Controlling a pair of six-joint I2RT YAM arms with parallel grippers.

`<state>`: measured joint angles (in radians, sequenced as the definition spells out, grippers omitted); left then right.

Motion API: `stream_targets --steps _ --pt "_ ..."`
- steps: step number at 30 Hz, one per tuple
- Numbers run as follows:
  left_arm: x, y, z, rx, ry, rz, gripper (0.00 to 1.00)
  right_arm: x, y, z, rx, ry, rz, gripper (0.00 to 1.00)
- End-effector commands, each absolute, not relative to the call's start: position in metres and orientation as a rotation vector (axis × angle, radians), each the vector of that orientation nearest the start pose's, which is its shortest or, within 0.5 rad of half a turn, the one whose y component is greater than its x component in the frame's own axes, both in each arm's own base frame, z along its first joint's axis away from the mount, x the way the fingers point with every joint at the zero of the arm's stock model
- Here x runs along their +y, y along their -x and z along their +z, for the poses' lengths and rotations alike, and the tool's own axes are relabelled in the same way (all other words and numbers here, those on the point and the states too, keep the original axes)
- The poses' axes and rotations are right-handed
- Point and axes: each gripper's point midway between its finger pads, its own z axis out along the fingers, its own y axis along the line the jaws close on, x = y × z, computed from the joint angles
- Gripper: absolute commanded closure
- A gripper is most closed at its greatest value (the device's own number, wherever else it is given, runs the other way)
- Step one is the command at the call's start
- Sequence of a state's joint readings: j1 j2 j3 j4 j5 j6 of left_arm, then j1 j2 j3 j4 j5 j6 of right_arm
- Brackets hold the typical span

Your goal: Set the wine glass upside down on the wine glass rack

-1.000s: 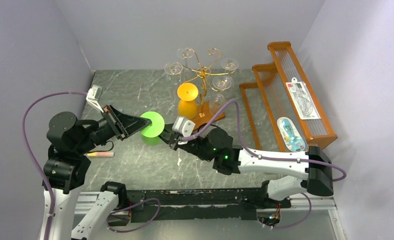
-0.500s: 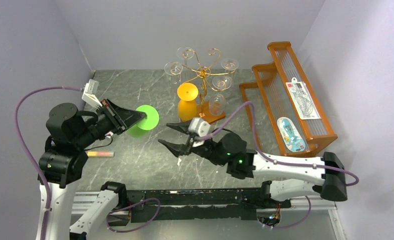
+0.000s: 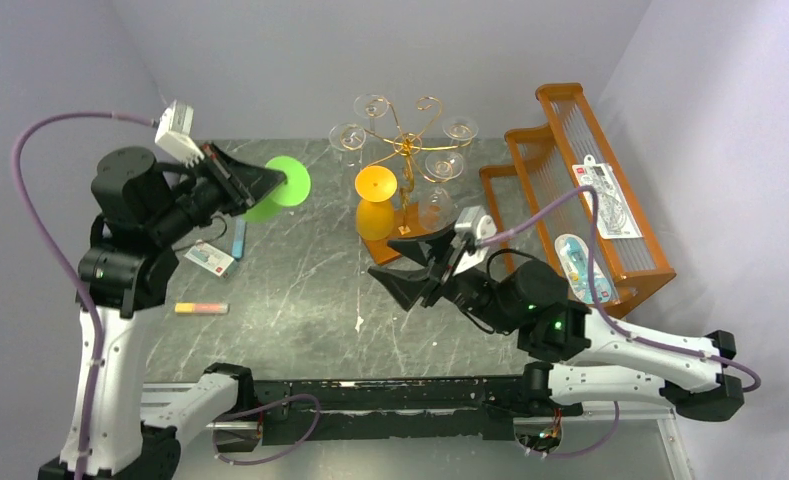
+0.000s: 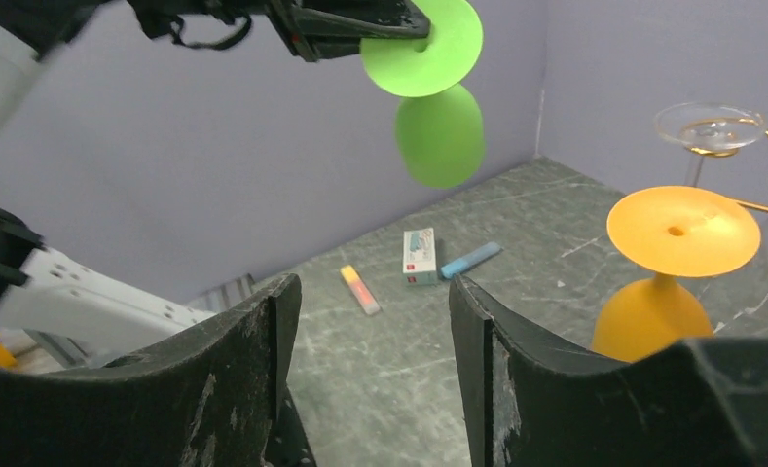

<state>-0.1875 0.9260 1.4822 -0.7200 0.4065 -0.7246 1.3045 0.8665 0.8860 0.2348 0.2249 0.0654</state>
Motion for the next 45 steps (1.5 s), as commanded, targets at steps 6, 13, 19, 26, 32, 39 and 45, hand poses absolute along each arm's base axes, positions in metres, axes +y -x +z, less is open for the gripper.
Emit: stream_targets --steps 6,13,19,26,32,39,45 --pt "-0.162 -0.295 0.524 1.578 0.005 -1.065 0.95 0.280 -0.127 0.454 1.356 0.345 1.152 0.39" --pt "-0.191 -0.332 0.575 1.398 -0.117 -1.256 0.95 0.252 -0.131 0.479 1.303 0.201 1.186 0.40" --pt "-0.204 -0.361 0.601 1.260 -0.141 -1.379 0.95 0.247 -0.134 0.481 1.301 0.175 1.173 0.40" --pt "-0.230 -0.402 0.599 1.170 -0.221 -1.507 0.95 0.247 -0.139 0.479 1.307 0.160 1.143 0.40" --pt "-0.269 -0.424 0.585 1.141 -0.274 -1.623 0.95 0.251 -0.141 0.471 1.335 0.152 1.143 0.40" --pt "-0.314 -0.454 0.556 1.199 -0.188 -1.644 0.95 0.249 -0.140 0.464 1.350 0.126 1.167 0.40" --pt "-0.326 -0.484 0.524 1.277 0.020 -1.568 0.95 0.244 -0.141 0.464 1.358 0.112 1.156 0.42"
